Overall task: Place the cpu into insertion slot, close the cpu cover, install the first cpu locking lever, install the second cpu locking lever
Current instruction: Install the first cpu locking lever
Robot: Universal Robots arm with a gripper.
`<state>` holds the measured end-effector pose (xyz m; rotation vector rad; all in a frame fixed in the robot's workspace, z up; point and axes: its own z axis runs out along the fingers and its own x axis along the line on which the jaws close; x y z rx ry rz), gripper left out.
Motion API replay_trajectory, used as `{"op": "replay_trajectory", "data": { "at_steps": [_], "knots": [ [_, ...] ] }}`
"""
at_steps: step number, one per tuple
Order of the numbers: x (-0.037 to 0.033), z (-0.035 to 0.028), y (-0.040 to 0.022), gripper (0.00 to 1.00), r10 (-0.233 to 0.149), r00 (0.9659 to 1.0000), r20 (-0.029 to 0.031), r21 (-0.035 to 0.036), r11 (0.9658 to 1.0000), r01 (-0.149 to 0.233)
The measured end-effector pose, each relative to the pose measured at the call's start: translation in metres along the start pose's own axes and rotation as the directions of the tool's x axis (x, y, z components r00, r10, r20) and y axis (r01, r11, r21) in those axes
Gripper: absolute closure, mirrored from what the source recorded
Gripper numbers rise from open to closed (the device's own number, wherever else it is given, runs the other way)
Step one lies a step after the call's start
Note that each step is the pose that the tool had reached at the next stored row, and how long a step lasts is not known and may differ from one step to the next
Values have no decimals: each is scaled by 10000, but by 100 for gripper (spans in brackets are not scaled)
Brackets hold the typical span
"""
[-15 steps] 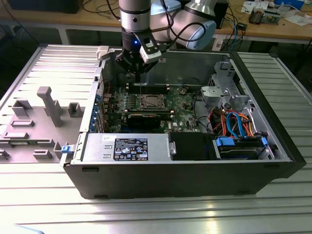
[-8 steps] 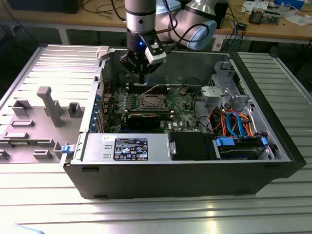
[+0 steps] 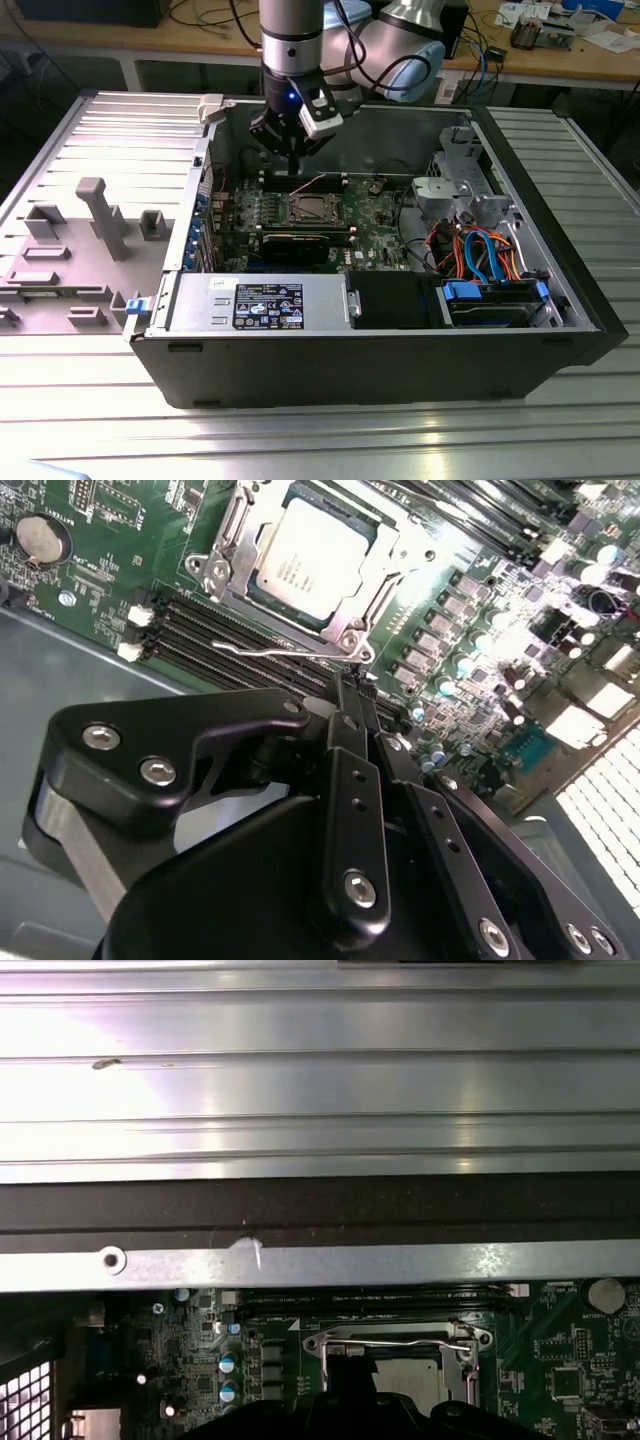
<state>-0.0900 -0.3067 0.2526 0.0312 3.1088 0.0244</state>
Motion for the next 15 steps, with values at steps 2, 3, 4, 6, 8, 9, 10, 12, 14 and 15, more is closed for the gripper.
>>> {"op": "replay_trajectory", "data": {
  "at_steps": [2, 3, 4, 6, 8, 9, 10, 12, 14, 15],
  "knots": [
    [-5, 22, 8, 89, -127, 9999, -1, -6, 9999, 127],
    [-40, 45, 9, 89, -137, 9999, -1, -16, 9999, 137],
    [-65, 61, 9, 89, -141, 9999, -2, -21, 9999, 141],
    [-75, 85, 12, 89, -277, 9996, -5, -24, 9996, 277],
    [-97, 101, 15, 89, -326, 9995, -6, -26, 9995, 326],
    [-108, 107, 15, 89, -326, 9995, -6, -28, 9995, 326],
    [-114, 114, 16, 89, -319, 9995, -4, -31, 9995, 319],
    [-123, 131, 18, 89, -254, 9997, -4, -50, 9997, 254],
    [-134, 148, 18, 89, -205, 9998, -3, -83, 9998, 205],
    [-140, 153, 19, 89, -201, 9998, -4, -83, 9998, 201]
  ]
}}
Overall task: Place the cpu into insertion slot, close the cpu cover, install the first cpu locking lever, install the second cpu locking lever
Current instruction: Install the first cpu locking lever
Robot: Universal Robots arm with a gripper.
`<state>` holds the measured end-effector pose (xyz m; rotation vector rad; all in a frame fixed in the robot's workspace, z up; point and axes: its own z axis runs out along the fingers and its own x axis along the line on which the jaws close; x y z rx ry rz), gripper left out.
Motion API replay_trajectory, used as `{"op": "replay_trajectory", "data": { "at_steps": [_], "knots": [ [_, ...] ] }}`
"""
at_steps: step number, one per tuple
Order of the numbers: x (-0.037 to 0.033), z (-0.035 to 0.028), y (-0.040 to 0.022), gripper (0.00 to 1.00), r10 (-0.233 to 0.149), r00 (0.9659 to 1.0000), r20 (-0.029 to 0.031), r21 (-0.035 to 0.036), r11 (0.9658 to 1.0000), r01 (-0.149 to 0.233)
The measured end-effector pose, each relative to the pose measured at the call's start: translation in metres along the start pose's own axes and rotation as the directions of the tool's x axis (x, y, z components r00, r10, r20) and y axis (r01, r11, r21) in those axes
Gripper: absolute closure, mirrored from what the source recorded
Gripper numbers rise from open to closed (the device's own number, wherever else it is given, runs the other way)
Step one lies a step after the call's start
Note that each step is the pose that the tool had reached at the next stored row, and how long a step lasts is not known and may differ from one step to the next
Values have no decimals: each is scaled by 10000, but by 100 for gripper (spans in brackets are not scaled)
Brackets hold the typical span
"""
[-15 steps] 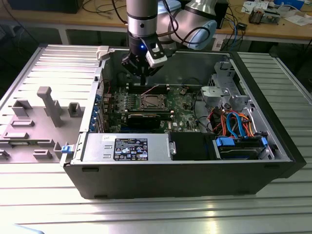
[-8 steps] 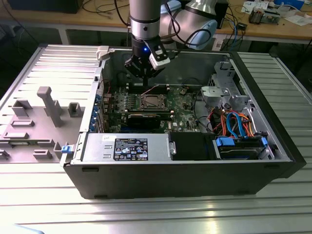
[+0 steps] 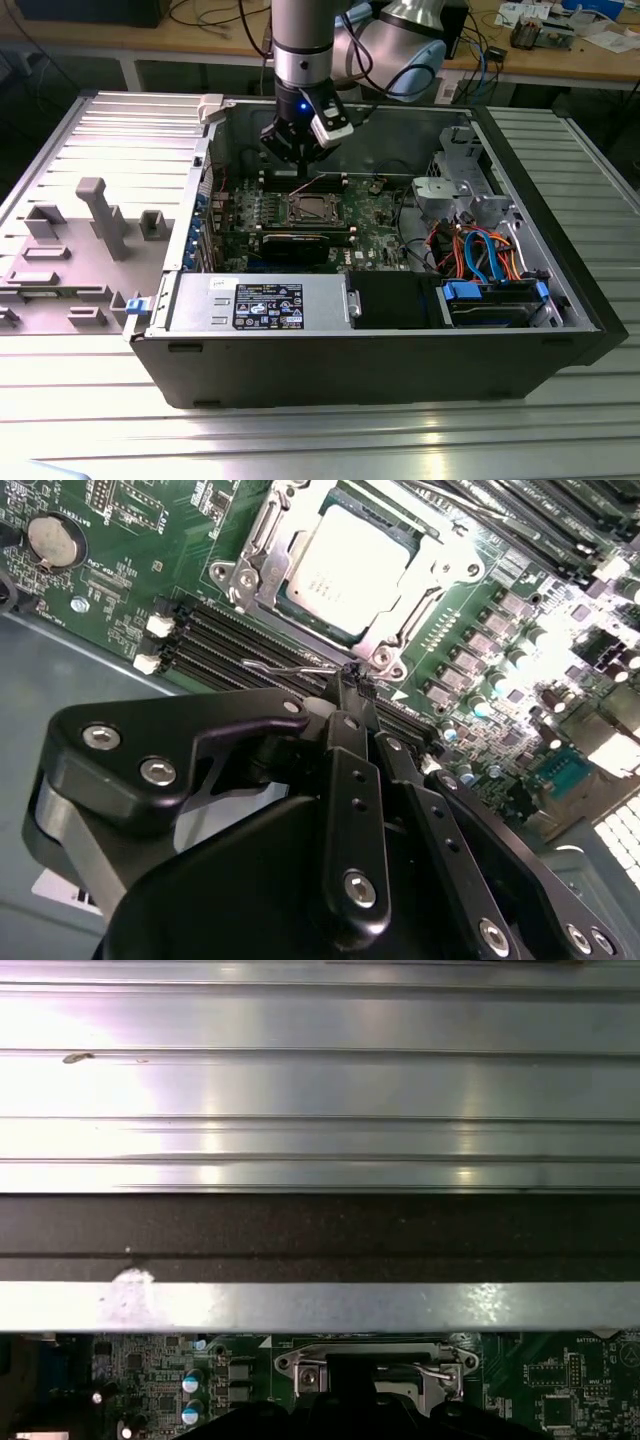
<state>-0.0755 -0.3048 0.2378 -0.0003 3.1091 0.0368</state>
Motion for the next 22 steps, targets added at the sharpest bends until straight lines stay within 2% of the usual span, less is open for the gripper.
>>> {"op": "replay_trajectory", "data": {
  "at_steps": [18, 22],
  "knots": [
    [-148, 92, 78, 89, 1, 10000, -9, -1, 10000, -1],
    [-212, 127, 78, 89, 1, 10000, -9, -2, 10000, -1]
  ]
}}
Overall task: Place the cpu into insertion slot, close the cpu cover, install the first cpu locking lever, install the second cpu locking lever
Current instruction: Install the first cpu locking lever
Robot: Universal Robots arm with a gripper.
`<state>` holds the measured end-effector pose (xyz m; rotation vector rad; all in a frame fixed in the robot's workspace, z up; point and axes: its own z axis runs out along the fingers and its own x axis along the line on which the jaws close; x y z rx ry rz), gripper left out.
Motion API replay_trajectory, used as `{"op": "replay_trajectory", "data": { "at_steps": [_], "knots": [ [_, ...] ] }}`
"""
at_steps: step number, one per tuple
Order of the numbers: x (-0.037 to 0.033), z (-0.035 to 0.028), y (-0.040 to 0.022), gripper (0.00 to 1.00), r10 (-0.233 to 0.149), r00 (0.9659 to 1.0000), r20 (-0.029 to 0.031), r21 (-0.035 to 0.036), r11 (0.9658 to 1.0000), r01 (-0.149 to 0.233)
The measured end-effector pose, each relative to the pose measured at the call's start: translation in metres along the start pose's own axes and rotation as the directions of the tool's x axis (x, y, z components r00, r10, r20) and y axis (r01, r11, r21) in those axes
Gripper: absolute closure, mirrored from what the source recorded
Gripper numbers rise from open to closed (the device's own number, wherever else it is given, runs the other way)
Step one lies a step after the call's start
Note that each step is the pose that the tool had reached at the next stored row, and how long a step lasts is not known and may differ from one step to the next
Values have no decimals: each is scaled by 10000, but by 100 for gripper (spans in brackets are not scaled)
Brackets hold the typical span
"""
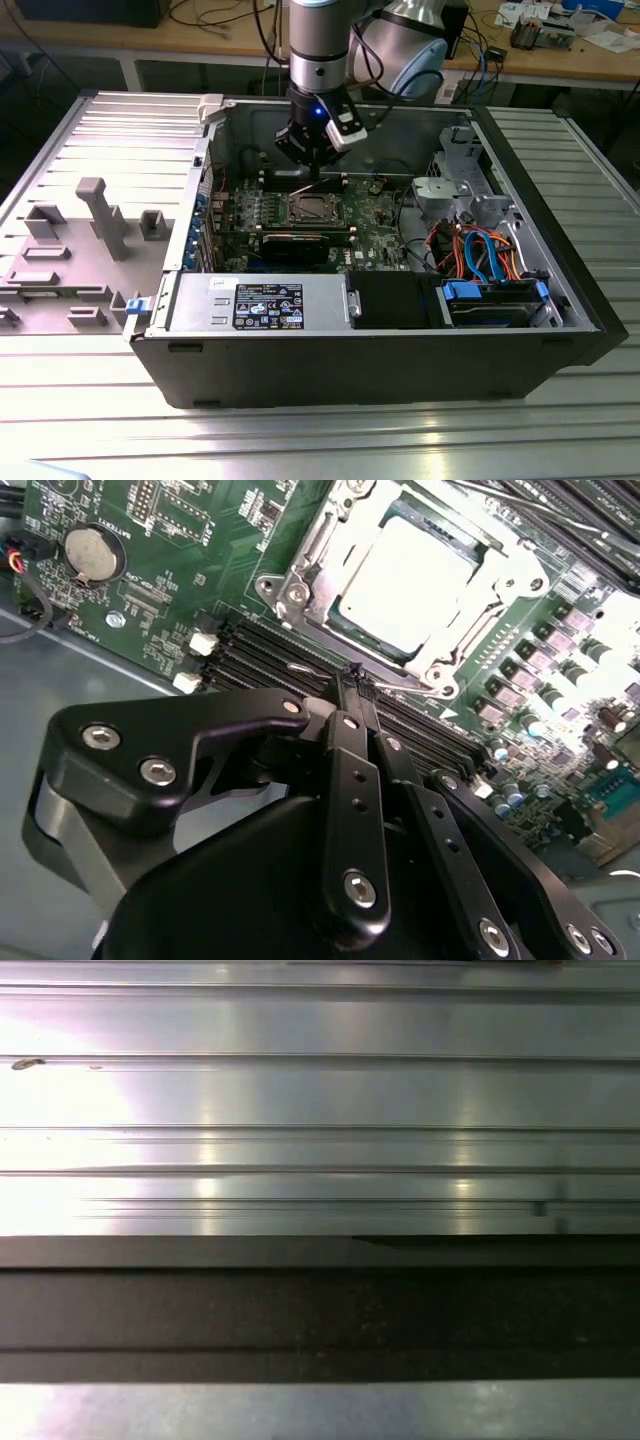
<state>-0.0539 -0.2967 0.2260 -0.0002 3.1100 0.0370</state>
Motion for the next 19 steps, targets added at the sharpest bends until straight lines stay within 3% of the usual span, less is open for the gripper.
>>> {"op": "replay_trajectory", "data": {
  "at_steps": [5, 7, 19],
  "knots": [
    [-39, 34, -1, 89, 1, 10000, 0, 1, 10000, -1],
    [-127, 176, -4, 89, 1, 10000, 1, 2, 10000, -1],
    [-137, 195, -5, 89, -3, 10000, 0, 8, 10000, 3]
  ]
}}
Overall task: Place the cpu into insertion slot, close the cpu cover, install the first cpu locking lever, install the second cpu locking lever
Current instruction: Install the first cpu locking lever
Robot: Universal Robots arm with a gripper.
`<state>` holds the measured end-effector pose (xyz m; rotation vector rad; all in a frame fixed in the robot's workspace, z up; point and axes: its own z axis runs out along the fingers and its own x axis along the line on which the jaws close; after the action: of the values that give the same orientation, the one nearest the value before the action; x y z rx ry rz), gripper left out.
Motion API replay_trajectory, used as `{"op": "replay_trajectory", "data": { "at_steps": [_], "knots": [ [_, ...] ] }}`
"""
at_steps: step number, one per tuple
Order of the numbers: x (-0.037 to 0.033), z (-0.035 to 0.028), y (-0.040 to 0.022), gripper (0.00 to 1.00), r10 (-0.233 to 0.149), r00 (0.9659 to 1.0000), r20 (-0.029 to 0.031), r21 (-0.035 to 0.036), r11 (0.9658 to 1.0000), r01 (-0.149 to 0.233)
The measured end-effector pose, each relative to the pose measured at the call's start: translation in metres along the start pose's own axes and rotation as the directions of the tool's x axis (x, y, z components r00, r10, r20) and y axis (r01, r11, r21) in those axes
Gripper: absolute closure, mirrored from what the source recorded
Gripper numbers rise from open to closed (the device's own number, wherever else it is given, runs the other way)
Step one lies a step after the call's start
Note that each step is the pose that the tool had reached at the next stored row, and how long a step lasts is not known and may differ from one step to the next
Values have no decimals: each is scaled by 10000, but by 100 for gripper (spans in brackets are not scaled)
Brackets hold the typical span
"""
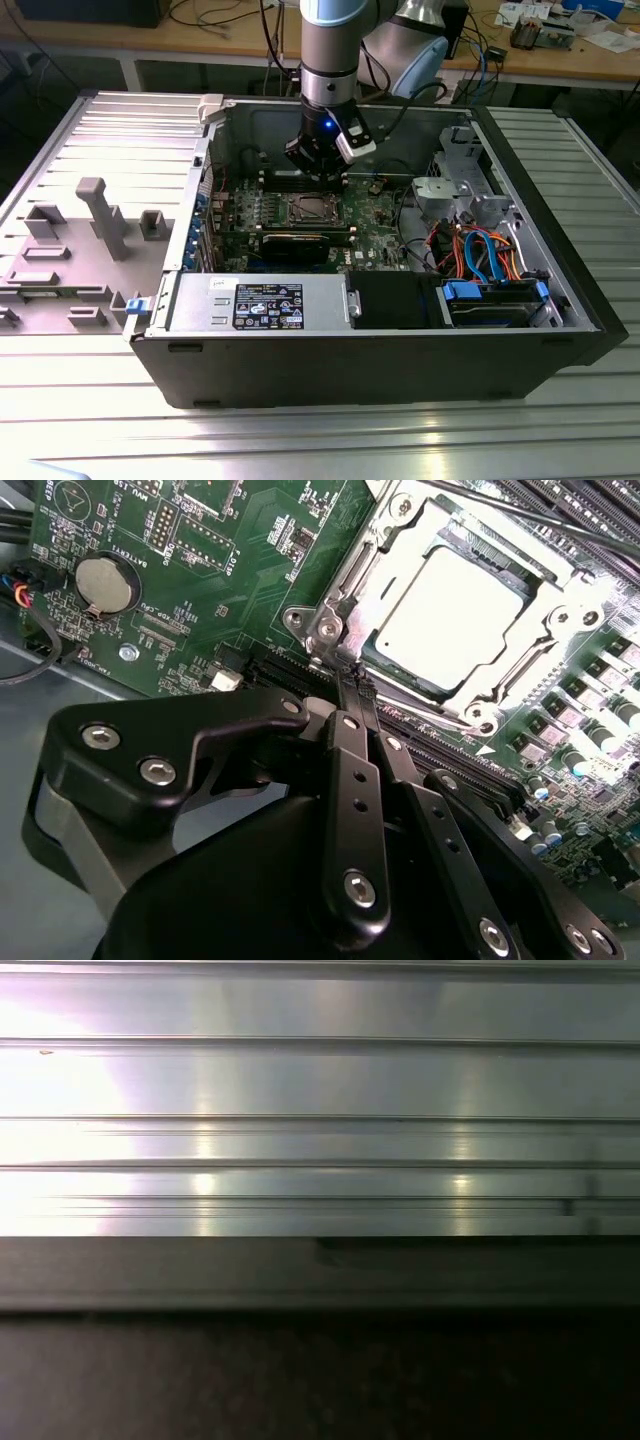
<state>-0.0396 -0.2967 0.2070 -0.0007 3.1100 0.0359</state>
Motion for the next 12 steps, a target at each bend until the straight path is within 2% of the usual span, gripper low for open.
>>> {"op": "replay_trajectory", "data": {
  "at_steps": [12],
  "knots": [
    [-4, -4, 0, 89, -4, 10000, -1, 12, 10000, 4]
  ]
}}
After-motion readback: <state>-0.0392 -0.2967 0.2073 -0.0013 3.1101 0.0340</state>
